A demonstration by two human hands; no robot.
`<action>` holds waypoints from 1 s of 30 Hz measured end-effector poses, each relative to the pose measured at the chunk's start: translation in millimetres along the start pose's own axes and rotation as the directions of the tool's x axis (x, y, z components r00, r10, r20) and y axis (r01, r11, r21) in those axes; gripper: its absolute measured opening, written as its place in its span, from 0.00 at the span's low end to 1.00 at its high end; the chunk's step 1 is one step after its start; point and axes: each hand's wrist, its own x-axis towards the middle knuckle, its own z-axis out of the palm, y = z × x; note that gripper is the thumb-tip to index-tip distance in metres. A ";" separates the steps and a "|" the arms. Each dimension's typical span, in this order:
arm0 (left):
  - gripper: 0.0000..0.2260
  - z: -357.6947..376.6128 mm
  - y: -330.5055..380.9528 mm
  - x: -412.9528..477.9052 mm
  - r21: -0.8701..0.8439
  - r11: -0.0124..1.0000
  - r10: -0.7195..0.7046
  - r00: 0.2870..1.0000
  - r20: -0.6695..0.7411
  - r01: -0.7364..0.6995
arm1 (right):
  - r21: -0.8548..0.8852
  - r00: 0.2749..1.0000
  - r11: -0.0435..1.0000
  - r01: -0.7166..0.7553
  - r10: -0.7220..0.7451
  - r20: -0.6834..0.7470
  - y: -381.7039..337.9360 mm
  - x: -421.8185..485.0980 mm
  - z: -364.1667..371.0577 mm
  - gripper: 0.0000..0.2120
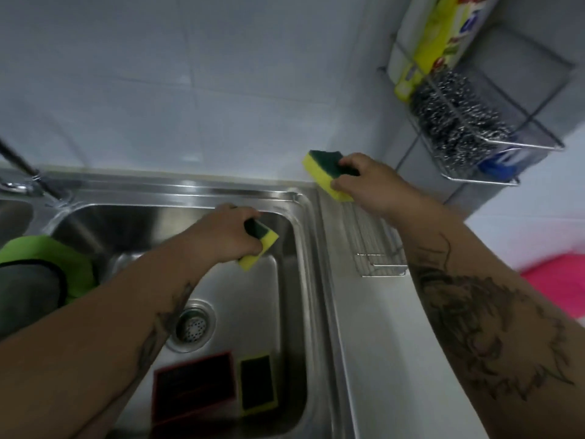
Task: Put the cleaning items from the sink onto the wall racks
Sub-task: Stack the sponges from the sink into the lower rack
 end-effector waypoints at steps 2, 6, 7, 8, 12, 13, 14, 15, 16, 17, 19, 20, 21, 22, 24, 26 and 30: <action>0.36 0.4 17.7 11.6 0.005 0.998 0.061 0.998 -0.033 -0.061 | -0.083 0.993 0.994 -0.071 0.062 -0.103 31.7 10.9 4.6 0.27; 0.38 7.5 33.9 28.2 0.046 0.991 0.124 0.992 -0.039 -0.122 | -0.207 0.962 0.966 -0.156 0.100 -0.255 81.2 21.9 27.8 0.27; 0.37 10.8 34.5 30.5 0.070 0.988 0.141 0.989 -0.042 -0.138 | -0.224 0.963 0.965 -0.138 0.078 -0.257 88.5 24.0 33.5 0.26; 0.35 14.2 33.9 32.0 0.094 0.983 0.161 0.986 -0.047 -0.156 | -0.243 0.968 0.963 -0.114 0.052 -0.247 93.1 26.1 38.0 0.24; 0.34 27.8 25.5 33.4 0.139 0.970 0.204 0.978 -0.030 -0.198 | -0.354 0.988 0.931 -0.086 0.033 -0.153 99.5 39.3 48.1 0.20; 0.34 30.8 23.3 33.1 0.154 0.967 0.208 0.978 -0.018 -0.203 | -0.380 0.991 0.920 -0.093 0.049 -0.123 100.5 41.5 50.4 0.20; 0.34 33.4 21.0 32.7 0.168 0.964 0.209 0.978 -0.006 -0.205 | -0.401 0.993 0.910 -0.101 0.066 -0.101 100.9 42.9 52.4 0.20; 0.34 35.3 18.6 32.0 0.180 0.963 0.204 0.979 0.003 -0.201 | -0.419 0.993 0.901 -0.110 0.078 -0.093 101.4 43.4 54.5 0.20; 0.35 36.2 16.2 31.2 0.193 0.963 0.193 0.981 0.009 -0.191 | -0.435 0.992 0.893 -0.118 0.085 -0.093 101.1 43.3 55.6 0.20; 0.35 36.1 14.1 30.1 0.201 0.964 0.176 0.984 0.013 -0.175 | -0.452 0.992 0.884 -0.122 0.089 -0.094 100.9 43.2 56.8 0.20; 0.37 34.0 10.7 27.4 0.206 0.968 0.142 0.990 0.023 -0.144 | -0.480 0.992 0.869 -0.122 0.095 -0.079 98.7 43.7 56.0 0.20; 0.37 32.2 10.2 25.7 0.207 0.969 0.133 0.991 0.031 -0.136 | -0.500 0.993 0.858 -0.120 0.101 -0.065 97.4 44.7 54.4 0.20; 0.37 30.2 10.2 24.4 0.207 0.969 0.127 0.991 0.038 -0.132 | -0.520 0.994 0.847 -0.113 0.103 -0.049 96.5 46.1 52.1 0.20; 0.37 27.9 11.0 23.4 0.206 0.970 0.122 0.992 0.042 -0.128 | -0.533 0.994 0.840 -0.103 0.103 -0.029 94.6 47.3 48.8 0.19; 0.36 22.0 14.4 22.4 0.190 0.973 0.122 0.991 0.048 -0.129 | -0.534 0.994 0.841 -0.088 0.107 0.004 86.9 47.2 38.4 0.17; 0.35 15.9 22.3 23.7 0.177 0.973 0.143 0.989 0.047 -0.149 | -0.519 0.996 0.851 -0.077 0.088 -0.003 77.0 40.6 25.4 0.14; 0.36 4.2 50.4 34.7 0.111 0.973 0.205 0.979 -0.022 -0.201 | -0.377 0.987 0.925 -0.059 -0.001 -0.158 61.7 -3.5 10.0 0.15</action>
